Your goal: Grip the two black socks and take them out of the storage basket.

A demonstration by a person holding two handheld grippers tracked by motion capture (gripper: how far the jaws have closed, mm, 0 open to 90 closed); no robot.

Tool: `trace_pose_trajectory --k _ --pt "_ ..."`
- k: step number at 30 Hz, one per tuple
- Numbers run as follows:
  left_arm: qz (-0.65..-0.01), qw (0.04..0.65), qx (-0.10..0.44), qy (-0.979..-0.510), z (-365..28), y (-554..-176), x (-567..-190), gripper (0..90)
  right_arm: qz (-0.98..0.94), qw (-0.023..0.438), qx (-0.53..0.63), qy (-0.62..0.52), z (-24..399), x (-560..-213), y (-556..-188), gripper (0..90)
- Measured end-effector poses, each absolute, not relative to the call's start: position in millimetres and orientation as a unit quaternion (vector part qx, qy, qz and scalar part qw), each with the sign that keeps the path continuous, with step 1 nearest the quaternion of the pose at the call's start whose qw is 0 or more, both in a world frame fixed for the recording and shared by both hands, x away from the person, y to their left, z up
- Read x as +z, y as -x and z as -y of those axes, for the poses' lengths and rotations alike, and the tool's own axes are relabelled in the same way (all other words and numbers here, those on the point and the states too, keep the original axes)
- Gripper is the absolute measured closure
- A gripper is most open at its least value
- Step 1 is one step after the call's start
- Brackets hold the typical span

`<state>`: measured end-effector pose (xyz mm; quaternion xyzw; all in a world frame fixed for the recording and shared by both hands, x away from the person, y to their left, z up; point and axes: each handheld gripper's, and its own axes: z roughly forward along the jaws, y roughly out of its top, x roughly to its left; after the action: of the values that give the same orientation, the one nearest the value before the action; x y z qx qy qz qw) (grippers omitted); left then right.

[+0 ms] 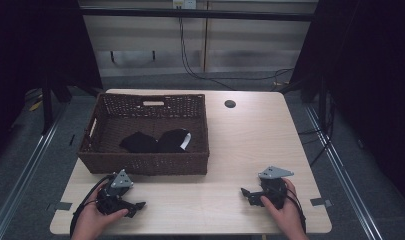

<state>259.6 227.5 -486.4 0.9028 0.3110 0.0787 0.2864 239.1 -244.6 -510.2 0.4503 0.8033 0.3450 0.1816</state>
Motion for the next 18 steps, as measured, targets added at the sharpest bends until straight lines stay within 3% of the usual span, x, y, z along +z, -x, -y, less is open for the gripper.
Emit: trace_pose_trajectory --k 18 --pt "-0.307 0.245 0.029 -0.919 -224 -271 -457 19.5 -0.803 0.182 0.345 -0.45 245 -510 -239 12.5"
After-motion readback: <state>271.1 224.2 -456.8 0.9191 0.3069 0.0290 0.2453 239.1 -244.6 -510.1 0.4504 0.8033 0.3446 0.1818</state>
